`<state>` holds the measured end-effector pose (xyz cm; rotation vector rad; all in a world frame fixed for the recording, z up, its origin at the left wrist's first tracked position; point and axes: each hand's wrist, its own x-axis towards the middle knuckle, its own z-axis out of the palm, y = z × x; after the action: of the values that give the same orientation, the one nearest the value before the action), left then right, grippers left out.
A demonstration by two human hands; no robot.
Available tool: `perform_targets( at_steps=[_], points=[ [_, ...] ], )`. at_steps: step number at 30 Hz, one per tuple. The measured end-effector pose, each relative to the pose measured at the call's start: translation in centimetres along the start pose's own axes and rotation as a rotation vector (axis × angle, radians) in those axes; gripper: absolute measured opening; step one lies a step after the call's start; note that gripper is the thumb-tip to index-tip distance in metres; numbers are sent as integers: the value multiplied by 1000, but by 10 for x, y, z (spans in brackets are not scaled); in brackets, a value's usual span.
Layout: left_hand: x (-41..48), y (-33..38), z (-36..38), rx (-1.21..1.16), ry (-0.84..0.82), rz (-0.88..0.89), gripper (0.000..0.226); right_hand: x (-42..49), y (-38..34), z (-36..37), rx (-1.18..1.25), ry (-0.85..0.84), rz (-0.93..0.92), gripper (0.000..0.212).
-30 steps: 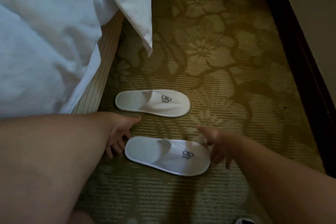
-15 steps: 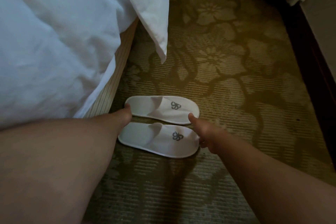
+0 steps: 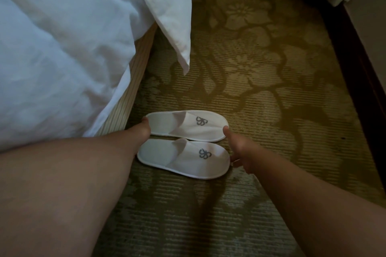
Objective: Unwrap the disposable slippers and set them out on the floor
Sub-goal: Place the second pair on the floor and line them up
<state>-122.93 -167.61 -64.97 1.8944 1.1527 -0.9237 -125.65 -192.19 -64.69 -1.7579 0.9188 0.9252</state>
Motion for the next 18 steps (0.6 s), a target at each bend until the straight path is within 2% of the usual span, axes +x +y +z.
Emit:
perform_targets(
  at_steps=[18],
  points=[
    [16,-2,2,-132,5,53,81,1,-2,-3,-51,13,31,70]
  ],
)
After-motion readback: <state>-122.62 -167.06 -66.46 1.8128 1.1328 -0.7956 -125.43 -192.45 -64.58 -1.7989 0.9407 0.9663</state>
